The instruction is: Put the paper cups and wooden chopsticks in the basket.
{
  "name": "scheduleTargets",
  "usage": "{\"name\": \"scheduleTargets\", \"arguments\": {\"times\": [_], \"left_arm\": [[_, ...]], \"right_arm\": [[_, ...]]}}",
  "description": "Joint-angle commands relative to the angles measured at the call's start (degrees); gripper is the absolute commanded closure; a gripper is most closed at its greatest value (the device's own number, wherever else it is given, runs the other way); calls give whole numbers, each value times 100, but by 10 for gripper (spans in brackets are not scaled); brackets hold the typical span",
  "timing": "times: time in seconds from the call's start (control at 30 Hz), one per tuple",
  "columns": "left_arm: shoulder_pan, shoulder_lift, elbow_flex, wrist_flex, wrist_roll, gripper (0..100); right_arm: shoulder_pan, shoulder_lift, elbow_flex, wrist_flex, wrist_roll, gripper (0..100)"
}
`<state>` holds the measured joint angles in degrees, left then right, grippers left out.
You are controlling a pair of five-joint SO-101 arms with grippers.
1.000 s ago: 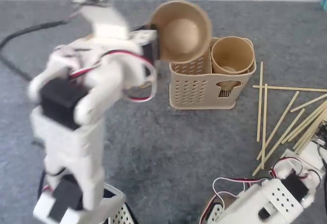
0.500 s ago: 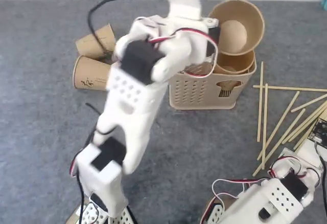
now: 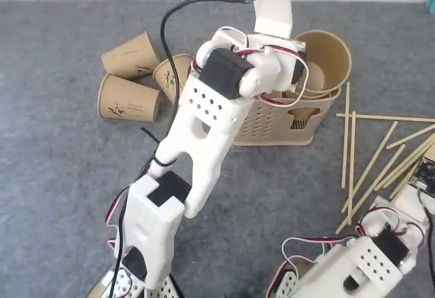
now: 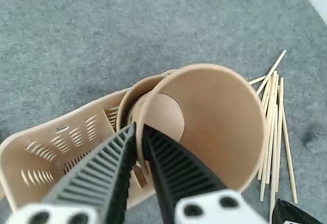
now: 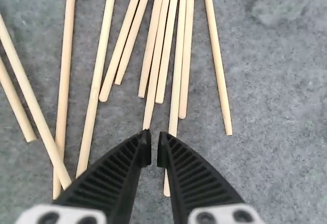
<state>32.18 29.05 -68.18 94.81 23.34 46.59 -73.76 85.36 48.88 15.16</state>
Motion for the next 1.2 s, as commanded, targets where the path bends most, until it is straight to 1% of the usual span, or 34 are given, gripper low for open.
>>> {"name": "scheduleTargets", "arguments": {"times": [0.0, 0.03, 0.13, 0.17, 0.2, 0.27, 0.37, 0.5, 0.67, 0.83, 0.9, 1.0, 1.07, 1.1, 1.17], "left_arm": [[53, -62, -242, 0, 62, 957], [53, -62, -242, 26, 62, 919], [44, -105, -277, 352, 44, 758], [35, -132, -286, 431, 35, 716], [18, -185, -330, 492, 35, 699], [-88, -352, -418, 571, 9, 713], [-404, -721, -426, 589, -334, 748], [-1204, -1556, 101, 589, -686, 777], [-2207, -3007, 1754, 580, -1187, 779], [-3209, -4255, 3714, 527, -1248, 779], [-3569, -4633, 4567, 352, -1266, 779], [-4193, -5108, 5771, -211, -1275, 779], [-4519, -5371, 6633, -765, -1468, 779], [-4624, -5503, 7064, -1046, -1574, 779], [-4738, -5714, 7934, -1591, -1670, 779]], "right_arm": [[-13, 40, -35, -189, 26, 960], [57, 48, -35, -242, 26, 958], [277, 48, -53, -268, 18, 957], [321, 48, -79, -268, 9, 957], [382, 48, -97, -268, -62, 957], [497, 48, -149, -312, -149, 957], [664, 57, -237, -338, -158, 957], [778, 251, -536, -286, -158, 957], [778, 1525, -1451, -277, -141, 957], [787, 3459, -2831, -277, -167, 957], [813, 4224, -3367, -277, -158, 957], [980, 5314, -4062, -330, -141, 956], [1059, 6026, -4554, -330, -123, 954], [1059, 6387, -4800, -330, -123, 944], [1042, 7037, -5292, -330, 9, 893]]}}
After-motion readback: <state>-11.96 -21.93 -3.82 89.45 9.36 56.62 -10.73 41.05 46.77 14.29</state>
